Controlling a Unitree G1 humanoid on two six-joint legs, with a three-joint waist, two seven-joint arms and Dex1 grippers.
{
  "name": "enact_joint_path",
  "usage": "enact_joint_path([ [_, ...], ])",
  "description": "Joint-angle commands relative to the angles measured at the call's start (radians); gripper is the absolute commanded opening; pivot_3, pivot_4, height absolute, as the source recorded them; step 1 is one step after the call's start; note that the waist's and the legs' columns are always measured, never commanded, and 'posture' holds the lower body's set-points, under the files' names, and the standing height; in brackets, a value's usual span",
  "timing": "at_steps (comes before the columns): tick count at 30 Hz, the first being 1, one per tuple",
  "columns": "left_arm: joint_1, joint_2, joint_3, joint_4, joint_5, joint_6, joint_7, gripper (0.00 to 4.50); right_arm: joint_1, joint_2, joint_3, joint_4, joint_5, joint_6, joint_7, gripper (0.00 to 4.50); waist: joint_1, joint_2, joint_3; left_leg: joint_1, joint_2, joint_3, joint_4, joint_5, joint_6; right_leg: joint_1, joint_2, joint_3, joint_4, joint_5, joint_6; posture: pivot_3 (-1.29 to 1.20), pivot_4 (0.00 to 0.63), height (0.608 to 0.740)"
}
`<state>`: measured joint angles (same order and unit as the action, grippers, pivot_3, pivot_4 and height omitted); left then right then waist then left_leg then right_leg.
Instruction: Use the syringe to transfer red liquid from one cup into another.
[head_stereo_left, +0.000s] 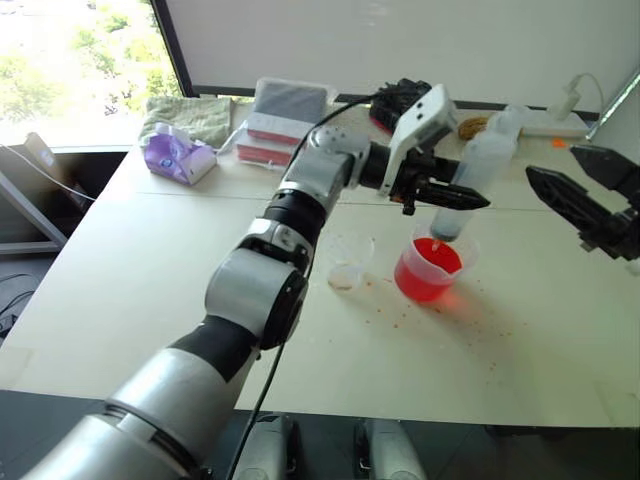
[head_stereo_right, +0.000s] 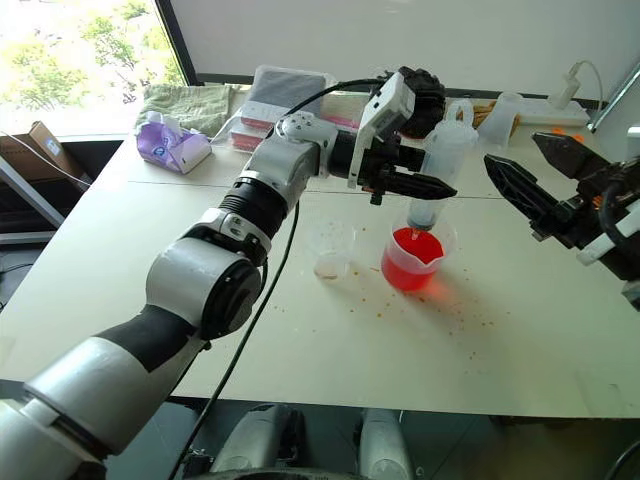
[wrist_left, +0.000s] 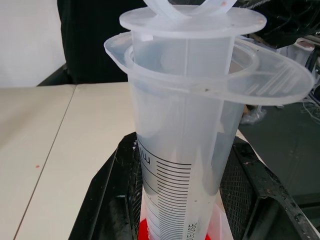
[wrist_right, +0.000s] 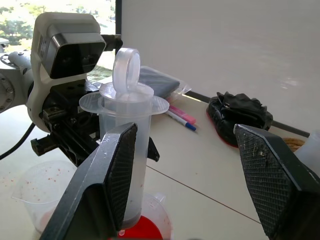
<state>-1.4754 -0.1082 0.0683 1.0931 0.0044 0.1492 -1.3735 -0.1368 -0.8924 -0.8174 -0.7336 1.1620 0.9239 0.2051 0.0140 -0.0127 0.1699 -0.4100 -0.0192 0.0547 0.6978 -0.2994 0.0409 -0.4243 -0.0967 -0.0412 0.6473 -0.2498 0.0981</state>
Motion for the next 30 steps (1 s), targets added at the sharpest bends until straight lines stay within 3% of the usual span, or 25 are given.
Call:
enact_joint_path([
  [1, 0.013, -0.003, -0.028, -0.043, -0.03, -0.025, 0.008, 1.58, -0.004, 0.016, 0.015, -0.043, -0.002, -0.049, -0.069, 3.19, 0.0, 0.0, 0.0, 0.0, 0.0, 0.0, 0.0, 0.0, 0.0, 0.0, 0.0, 0.0, 0.0, 0.0, 0.0, 0.0, 0.15, 0.74],
  [10, 0.086, -0.018, -0.085, -0.048, -0.04, -0.084, 0.047, 1.58, -0.066, 0.086, 0.193, -0.103, -0.006, -0.104, -0.296, 3.19, 0.0, 0.0, 0.0, 0.0, 0.0, 0.0, 0.0, 0.0, 0.0, 0.0, 0.0, 0.0, 0.0, 0.0, 0.0, 0.0, 0.15, 0.74],
  [16, 0.101, -0.024, -0.103, -0.045, -0.042, -0.108, 0.073, 1.58, -0.075, 0.089, 0.242, -0.105, -0.007, -0.105, -0.394, 3.19, 0.001, 0.0, 0.0, 0.0, 0.0, 0.0, 0.0, 0.0, 0.0, 0.0, 0.0, 0.0, -0.001, 0.0, 0.0, 0.0, 0.15, 0.74],
  [30, 0.108, -0.026, -0.128, -0.024, -0.039, -0.146, 0.12, 1.58, -0.062, 0.081, 0.329, -0.103, -0.033, -0.093, -0.43, 3.19, 0.0, 0.0, 0.0, 0.0, 0.0, 0.0, 0.0, 0.0, 0.001, 0.0, 0.0, 0.0, -0.001, 0.0, 0.0, 0.0, 0.15, 0.74],
])
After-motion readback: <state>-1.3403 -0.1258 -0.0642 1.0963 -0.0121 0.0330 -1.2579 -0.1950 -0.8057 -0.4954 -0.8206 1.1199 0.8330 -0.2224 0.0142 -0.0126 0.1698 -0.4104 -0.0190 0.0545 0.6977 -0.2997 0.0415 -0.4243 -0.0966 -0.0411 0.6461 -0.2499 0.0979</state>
